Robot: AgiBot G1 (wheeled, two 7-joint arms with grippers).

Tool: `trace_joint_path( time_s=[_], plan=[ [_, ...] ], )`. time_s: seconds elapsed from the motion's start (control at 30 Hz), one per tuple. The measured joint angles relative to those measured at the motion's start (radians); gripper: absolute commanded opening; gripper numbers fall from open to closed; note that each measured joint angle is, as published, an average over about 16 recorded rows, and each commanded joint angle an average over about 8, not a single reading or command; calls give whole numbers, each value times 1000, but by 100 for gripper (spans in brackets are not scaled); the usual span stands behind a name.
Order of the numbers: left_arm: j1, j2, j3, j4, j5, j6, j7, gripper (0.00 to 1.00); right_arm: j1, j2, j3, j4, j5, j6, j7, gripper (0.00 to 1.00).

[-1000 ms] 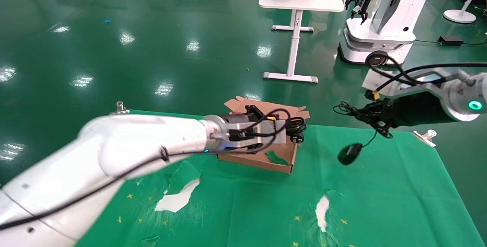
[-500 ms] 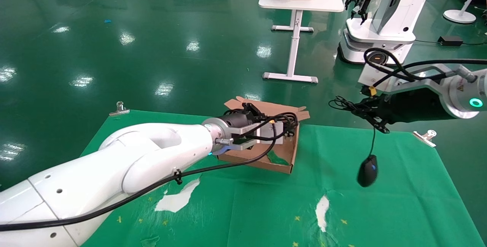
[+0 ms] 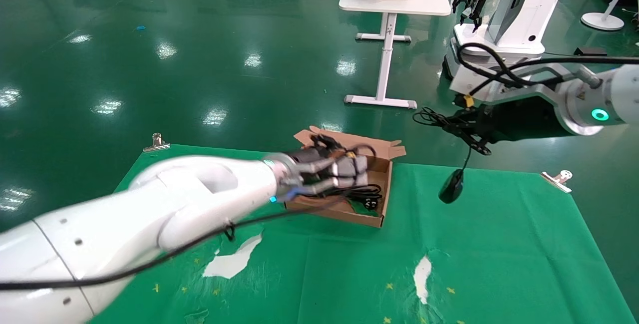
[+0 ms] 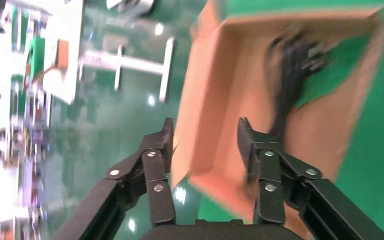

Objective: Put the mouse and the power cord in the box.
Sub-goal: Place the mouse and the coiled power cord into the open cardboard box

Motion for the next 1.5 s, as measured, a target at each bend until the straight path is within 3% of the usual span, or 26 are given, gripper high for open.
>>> trace_joint_path(
  time_s=[0.3,0.53,0.8,1.0,1.2,1.5],
  plan=[
    [-78,-33,-15,247,-22,1,-77,100,17,-73,-6,-55,27,21,-76,0],
    [-114,-52,-26,412,-28,7,-93,100,24,-189,-11,-174,69,71,-188,0],
    [-125,-51,-30,479,-39,12,-78,100,29,-345,-22,-378,142,155,-363,0],
    [-125,-46,-34,492,-51,9,-60,100,24,-413,-59,-484,221,222,-457,0],
    [-126,-43,-38,500,-61,7,-45,100,13,-427,-126,-510,308,296,-486,0],
    [-126,-41,-42,510,-74,5,-27,100,3,-428,-246,-481,418,426,-457,0]
  ],
)
